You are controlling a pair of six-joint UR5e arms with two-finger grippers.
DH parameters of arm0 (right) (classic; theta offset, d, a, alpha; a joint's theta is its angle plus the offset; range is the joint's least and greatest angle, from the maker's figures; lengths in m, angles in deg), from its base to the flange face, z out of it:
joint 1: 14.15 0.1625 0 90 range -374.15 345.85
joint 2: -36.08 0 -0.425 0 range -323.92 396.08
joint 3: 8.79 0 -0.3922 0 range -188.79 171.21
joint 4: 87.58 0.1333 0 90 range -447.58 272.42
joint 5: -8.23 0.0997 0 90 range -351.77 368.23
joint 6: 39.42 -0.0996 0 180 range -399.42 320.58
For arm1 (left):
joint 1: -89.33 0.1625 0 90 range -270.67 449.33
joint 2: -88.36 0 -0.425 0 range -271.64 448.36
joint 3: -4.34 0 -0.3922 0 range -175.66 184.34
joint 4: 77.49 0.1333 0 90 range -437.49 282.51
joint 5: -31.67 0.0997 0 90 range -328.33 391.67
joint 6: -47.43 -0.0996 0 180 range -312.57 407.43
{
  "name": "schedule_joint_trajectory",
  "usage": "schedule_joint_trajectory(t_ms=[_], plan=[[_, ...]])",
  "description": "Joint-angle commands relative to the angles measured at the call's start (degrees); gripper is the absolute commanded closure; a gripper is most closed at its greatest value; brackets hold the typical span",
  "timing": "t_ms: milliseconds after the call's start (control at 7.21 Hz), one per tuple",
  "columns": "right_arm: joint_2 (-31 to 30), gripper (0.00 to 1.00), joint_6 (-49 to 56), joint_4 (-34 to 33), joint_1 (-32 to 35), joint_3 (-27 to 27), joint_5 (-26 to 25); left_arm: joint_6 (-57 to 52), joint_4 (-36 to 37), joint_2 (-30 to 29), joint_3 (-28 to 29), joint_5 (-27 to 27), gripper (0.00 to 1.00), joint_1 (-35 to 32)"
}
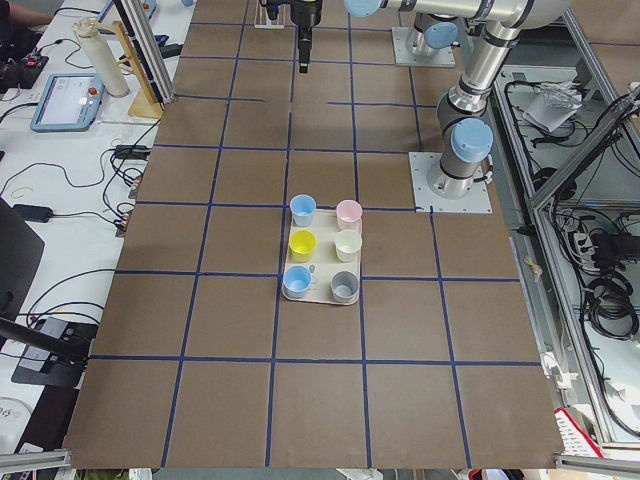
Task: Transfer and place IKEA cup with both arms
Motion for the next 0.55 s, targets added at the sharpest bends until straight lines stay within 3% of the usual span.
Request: schedule_joint_trajectory(t_ms=[0, 416], plan=[[0.0, 0.0, 0.0, 0.1, 0.0, -0.1, -0.1, 0.0, 0.1, -0.3, 0.0, 0.0, 0.0, 0.0], [0.0, 0.0, 0.0, 0.1, 0.0, -0.1, -0.1, -0.1, 0.3, -0.4, 0.1, -0.1, 0.0, 0.2]])
